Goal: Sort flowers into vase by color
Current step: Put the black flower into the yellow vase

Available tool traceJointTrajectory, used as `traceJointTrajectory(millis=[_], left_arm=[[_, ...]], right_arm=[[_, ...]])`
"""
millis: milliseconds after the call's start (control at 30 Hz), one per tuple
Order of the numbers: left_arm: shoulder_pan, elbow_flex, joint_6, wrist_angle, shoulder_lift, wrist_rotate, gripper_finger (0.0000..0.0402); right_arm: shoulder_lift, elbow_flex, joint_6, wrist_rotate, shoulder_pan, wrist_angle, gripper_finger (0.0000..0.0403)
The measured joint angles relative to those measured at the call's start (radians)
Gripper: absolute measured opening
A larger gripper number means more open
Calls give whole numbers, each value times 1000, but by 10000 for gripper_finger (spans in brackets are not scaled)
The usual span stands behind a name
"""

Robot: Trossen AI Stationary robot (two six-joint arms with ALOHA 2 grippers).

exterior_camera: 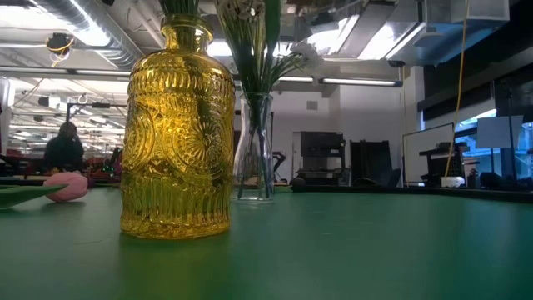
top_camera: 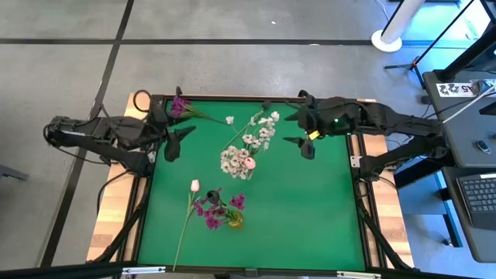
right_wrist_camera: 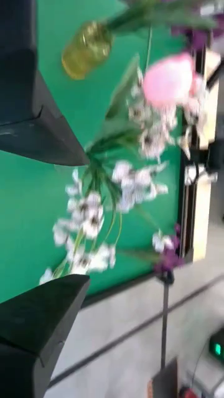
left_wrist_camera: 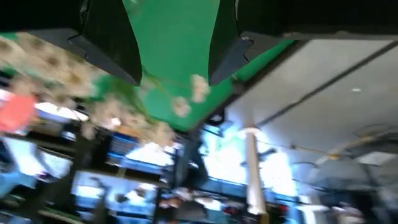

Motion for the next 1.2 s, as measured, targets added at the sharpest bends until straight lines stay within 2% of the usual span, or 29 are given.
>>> traceJointTrajectory(millis=[100, 233, 300, 433, 533, 733, 1200], left_arm=[[68, 26, 4, -46, 8, -46, 181], [216, 49, 2, -120, 28, -44, 181], [305, 50, 2, -139, 44, 0, 181], [485, 50, -2, -178, 91, 161, 181], [604, 51, 4, -203, 151, 265, 181], [766, 51, 81, -208, 309, 451, 181], [880, 51, 306, -26, 705, 567, 181]], right_arm=[[-3, 0, 6, 53, -1, -15, 298], [3, 0, -14, 110, -1, -23, 298], [6, 0, -32, 151, -1, -28, 298], [5, 0, -47, 205, -37, -26, 298], [6, 0, -19, 178, -129, -33, 298], [32, -11, 8, 34, -336, -17, 298], [33, -211, 15, -112, -662, 171, 298]])
